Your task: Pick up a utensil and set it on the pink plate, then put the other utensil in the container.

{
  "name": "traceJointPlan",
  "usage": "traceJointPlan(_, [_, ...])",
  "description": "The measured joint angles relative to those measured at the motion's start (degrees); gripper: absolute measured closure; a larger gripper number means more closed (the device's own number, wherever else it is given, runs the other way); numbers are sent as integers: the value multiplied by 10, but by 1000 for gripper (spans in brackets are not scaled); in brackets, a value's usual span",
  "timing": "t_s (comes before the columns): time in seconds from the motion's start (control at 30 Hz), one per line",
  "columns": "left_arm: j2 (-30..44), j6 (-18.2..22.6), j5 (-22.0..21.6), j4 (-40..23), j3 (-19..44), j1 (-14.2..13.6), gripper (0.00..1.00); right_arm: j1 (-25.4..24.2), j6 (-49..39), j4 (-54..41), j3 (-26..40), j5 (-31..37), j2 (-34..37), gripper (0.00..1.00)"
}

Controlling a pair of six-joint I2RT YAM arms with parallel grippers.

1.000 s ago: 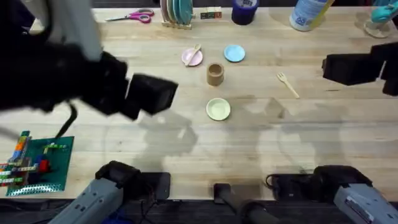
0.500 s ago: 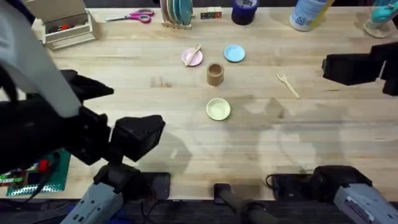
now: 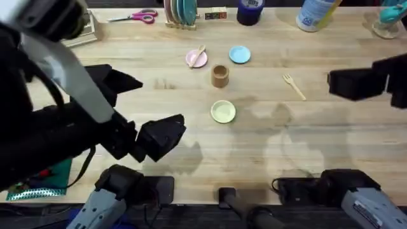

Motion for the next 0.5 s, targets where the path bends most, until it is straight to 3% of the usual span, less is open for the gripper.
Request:
traceJointPlan(0.27, [-3,4,8,5,0,0,5,0,-136,-34,1,10,32,3])
traceJointPlan(0.5, [-3,4,8,4,-1,0,6,-1,-177,-32,1,22,140,5])
